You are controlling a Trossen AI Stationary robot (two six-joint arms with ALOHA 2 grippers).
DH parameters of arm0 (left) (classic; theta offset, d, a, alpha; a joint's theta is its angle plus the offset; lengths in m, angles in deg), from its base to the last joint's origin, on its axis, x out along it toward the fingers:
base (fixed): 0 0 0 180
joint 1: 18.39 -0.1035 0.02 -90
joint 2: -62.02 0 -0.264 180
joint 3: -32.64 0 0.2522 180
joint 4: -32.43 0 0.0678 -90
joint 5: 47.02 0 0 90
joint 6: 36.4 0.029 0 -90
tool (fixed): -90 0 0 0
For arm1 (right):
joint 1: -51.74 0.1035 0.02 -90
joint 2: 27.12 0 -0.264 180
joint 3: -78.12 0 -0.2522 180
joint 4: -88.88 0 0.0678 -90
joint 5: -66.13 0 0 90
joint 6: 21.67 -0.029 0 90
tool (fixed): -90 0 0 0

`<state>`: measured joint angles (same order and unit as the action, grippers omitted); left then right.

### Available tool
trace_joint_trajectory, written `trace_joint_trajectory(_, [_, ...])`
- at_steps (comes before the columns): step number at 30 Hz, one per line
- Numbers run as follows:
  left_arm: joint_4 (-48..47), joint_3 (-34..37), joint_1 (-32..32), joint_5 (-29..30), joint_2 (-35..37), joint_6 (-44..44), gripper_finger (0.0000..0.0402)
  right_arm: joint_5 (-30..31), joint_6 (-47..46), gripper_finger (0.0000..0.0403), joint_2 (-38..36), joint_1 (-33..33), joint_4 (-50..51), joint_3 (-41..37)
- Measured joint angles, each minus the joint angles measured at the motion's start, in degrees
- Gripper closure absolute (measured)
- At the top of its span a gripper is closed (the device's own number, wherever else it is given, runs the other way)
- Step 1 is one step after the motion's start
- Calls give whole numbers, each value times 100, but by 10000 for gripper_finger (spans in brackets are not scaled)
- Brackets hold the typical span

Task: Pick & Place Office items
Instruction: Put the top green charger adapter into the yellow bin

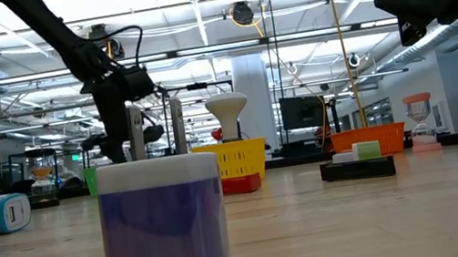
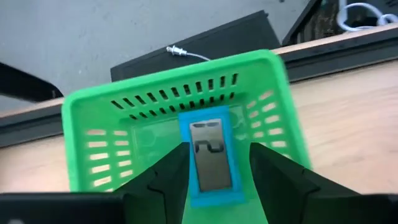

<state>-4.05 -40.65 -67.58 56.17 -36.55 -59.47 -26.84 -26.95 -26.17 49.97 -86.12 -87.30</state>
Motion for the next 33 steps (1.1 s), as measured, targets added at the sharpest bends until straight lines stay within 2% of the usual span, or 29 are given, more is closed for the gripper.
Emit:
trace_joint_trajectory(9, [-201, 0, 162, 38, 522, 142, 224, -10, -2, 399, -1, 0, 0, -1])
trace_joint_trajectory(17, [-284, 0, 170, 37, 531, 155, 168, -10, -2, 399, -1, 0, 0, -1])
trace_joint_trajectory(20, [-436, 1, 197, 33, 659, 366, 164, -25, -12, 399, 0, -1, 0, 0])
trace_joint_trajectory(23, [-584, 12, 406, 37, 937, 840, 190, -30, -330, 399, 19, -1, 0, -2])
trace_joint_trajectory(26, [-417, 268, 856, 31, 1393, 1230, 238, -30, -674, 399, 86, 0, -60, -1])
trace_joint_trajectory(29, [423, 850, 1468, 24, 1922, 1432, 290, -30, -782, 399, 201, 1, -428, -1])
trace_joint_trajectory(33, [1993, 1842, 2360, 5, 2658, 1701, 346, -15, -905, 399, 508, -1, -917, 36])
